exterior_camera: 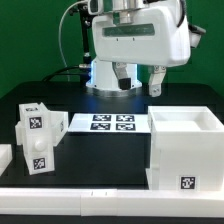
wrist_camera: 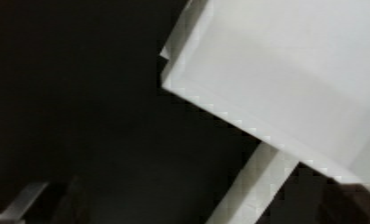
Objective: Assemble drawer
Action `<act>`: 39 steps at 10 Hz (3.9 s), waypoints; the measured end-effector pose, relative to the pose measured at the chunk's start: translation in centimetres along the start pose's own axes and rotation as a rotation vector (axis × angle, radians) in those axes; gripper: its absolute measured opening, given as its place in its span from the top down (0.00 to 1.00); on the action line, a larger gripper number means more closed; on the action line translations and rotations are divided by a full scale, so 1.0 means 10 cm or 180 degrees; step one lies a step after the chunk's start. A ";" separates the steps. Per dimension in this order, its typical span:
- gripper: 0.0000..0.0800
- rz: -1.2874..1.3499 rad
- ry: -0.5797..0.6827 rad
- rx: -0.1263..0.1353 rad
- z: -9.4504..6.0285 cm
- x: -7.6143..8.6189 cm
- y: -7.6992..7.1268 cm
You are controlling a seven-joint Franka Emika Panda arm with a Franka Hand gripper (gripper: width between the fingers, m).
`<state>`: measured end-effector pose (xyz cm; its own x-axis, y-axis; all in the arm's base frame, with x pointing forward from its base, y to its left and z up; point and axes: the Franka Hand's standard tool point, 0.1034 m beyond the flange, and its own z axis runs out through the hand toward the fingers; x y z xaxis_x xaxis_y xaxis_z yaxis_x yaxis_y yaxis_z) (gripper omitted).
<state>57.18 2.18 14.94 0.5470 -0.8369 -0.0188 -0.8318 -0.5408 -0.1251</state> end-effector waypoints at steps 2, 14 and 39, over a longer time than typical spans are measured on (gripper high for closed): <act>0.19 -0.0538 -0.0001 0.0000 0.00 0.00 0.00; 0.19 -0.3566 -0.0292 0.0262 -0.28 1.11 0.75; 0.30 -0.2848 -0.2580 0.2266 0.38 1.15 1.59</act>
Offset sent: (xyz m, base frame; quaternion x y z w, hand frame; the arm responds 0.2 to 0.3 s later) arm 0.0248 -0.0460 0.0338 0.0615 -0.1138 -0.2504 0.9595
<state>50.54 -15.72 8.97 0.9645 0.1771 -0.1960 -0.0846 -0.4959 -0.8643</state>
